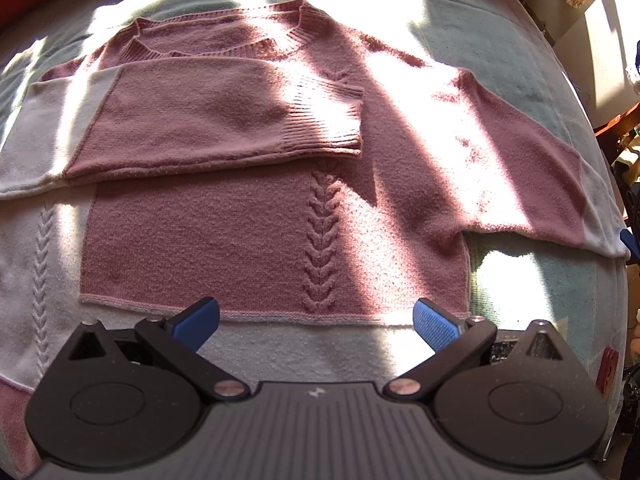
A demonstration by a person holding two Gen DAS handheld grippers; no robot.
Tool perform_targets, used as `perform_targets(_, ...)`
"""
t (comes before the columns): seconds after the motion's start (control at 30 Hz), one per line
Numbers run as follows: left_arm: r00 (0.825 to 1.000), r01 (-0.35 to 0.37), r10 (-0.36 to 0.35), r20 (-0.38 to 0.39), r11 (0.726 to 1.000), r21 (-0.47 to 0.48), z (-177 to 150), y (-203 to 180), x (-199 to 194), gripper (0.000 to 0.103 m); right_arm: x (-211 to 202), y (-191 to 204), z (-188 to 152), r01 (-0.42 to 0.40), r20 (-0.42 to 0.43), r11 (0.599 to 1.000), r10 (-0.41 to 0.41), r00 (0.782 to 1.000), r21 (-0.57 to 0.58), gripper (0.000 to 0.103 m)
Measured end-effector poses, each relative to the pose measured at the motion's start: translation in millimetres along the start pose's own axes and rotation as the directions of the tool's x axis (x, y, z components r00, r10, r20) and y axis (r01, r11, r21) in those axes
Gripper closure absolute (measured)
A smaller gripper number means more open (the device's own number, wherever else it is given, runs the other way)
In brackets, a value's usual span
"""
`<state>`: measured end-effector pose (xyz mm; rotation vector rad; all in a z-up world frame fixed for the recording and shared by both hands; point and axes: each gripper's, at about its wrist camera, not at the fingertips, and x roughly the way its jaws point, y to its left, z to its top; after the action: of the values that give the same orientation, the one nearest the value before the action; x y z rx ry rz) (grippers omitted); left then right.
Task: Fold clothes
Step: 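Move the open right tool to the white ribbed cuff of the unfolded sleeve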
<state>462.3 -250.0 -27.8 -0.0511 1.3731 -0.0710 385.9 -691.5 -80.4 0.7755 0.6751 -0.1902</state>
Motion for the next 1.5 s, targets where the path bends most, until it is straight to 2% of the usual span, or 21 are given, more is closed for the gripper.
perform_targets(0.13, 1.0, -0.008, 0.008, -0.006, 1.0, -0.006, 0, 0, 3, 0.001, 5, -40, 12, 0.077, 0.001, 0.994, -0.077, 0.997, 0.082, 0.0)
perform_targets(0.2, 1.0, -0.009, 0.008, -0.012, 1.0, -0.025, -2, 1, 4, 0.001, 5, -50, 17, 0.061, 0.006, 0.993, -0.062, 0.998, 0.1, 0.0)
perform_targets(0.3, 1.0, -0.005, 0.005, -0.015, 1.0, -0.03, -2, -2, 4, 0.001, 3, -45, 25, 0.092, 0.024, 0.992, -0.094, 0.995, 0.089, 0.0)
perform_targets(0.37, 1.0, -0.004, 0.003, -0.013, 1.0, -0.019, -1, -5, 5, 0.001, 5, -42, 28, 0.062, 0.024, 0.995, -0.064, 0.998, 0.084, 0.0)
perform_targets(0.73, 1.0, 0.0, 0.0, -0.014, 1.0, 0.017, 1, -12, 2, 0.001, -14, -40, 17, 0.059, -0.06, 0.996, -0.055, 0.997, 0.071, 0.0)
perform_targets(0.83, 1.0, 0.01, -0.01, -0.023, 1.0, 0.009, 1, -10, 4, 0.001, -17, -54, 11, 0.006, -0.121, 0.986, 0.015, 0.993, 0.168, 0.0)
perform_targets(0.93, 1.0, 0.006, -0.005, -0.03, 0.999, 0.032, 0, -12, 6, 0.001, -9, -74, 6, -0.071, -0.156, 0.951, 0.122, 0.98, 0.302, 0.0)
perform_targets(1.13, 0.999, 0.005, -0.003, -0.039, 0.999, 0.039, -3, -11, 8, 0.001, 9, -108, 16, -0.211, -0.077, 0.857, 0.278, 0.957, 0.47, 0.0)
perform_targets(1.23, 0.999, 0.004, -0.002, -0.045, 0.999, 0.036, -5, -10, 10, 0.001, 17, -115, 30, -0.243, -0.061, 0.845, 0.308, 0.95, 0.476, 0.0)
perform_targets(1.33, 0.999, 0.007, -0.005, -0.052, 0.999, 0.036, -7, -10, 11, 0.001, 25, -113, 44, -0.221, -0.073, 0.852, 0.289, 0.955, 0.475, 0.0)
perform_targets(1.5, 0.998, 0.01, -0.009, -0.055, 1.0, 0.027, -10, -10, 12, 0.001, 24, -115, 37, -0.276, -0.068, 0.865, 0.333, 0.94, 0.42, 0.0)
